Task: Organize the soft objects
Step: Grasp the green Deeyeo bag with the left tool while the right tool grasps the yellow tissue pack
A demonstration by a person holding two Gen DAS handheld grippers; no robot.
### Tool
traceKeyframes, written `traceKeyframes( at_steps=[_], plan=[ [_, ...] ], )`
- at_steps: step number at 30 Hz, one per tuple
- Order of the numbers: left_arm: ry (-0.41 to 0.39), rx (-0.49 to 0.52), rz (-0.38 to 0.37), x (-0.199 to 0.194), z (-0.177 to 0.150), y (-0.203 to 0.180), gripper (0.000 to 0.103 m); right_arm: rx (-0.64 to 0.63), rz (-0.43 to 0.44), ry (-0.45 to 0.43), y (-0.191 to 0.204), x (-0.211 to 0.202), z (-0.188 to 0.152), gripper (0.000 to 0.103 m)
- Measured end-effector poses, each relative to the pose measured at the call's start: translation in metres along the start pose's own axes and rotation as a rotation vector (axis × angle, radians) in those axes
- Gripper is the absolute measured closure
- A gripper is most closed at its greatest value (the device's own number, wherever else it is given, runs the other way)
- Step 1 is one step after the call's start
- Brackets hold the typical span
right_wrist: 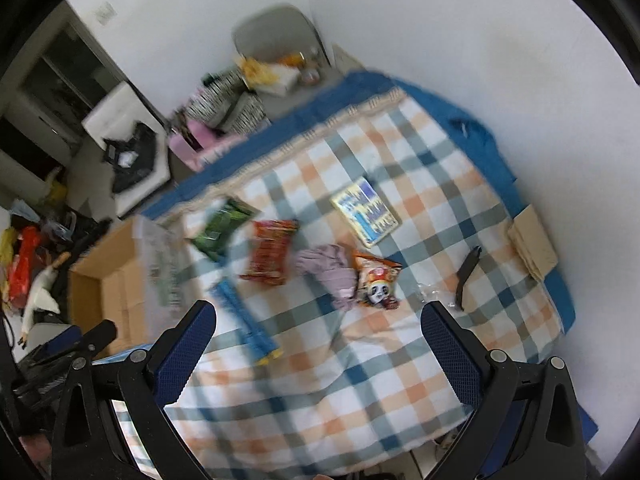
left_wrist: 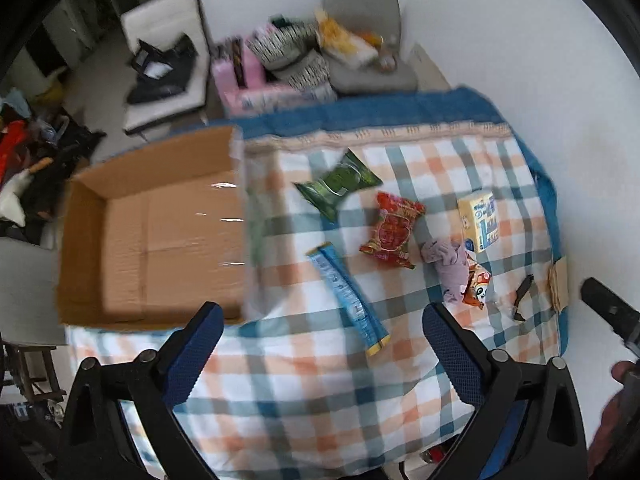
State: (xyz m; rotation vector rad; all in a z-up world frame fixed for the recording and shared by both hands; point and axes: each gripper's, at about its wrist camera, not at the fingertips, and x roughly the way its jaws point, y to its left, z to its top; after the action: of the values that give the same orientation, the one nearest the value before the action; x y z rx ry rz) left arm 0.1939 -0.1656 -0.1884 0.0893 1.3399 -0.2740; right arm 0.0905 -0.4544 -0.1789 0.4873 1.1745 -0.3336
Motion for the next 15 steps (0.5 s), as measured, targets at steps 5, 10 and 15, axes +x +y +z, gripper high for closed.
traceKeyframes(
  at_steps=[5, 10, 15],
  plan=[
    [0.071, 0.041, 0.037, 0.071, 0.042, -0.019, 0.003, -0.02, -0.06, 0.118, -0.032, 0.108, 0.046, 0.002],
    [0.152, 0.128, 0.097, 0.143, 0.084, -0.027, 0.003, -0.053, -0.077, 0.246, -0.049, 0.195, 0.081, 0.02],
    [0.215, 0.252, 0.154, 0.202, 0.11, -0.04, 0.003, -0.198, -0.126, 0.314, -0.041, 0.251, 0.099, 0.02]
  ],
)
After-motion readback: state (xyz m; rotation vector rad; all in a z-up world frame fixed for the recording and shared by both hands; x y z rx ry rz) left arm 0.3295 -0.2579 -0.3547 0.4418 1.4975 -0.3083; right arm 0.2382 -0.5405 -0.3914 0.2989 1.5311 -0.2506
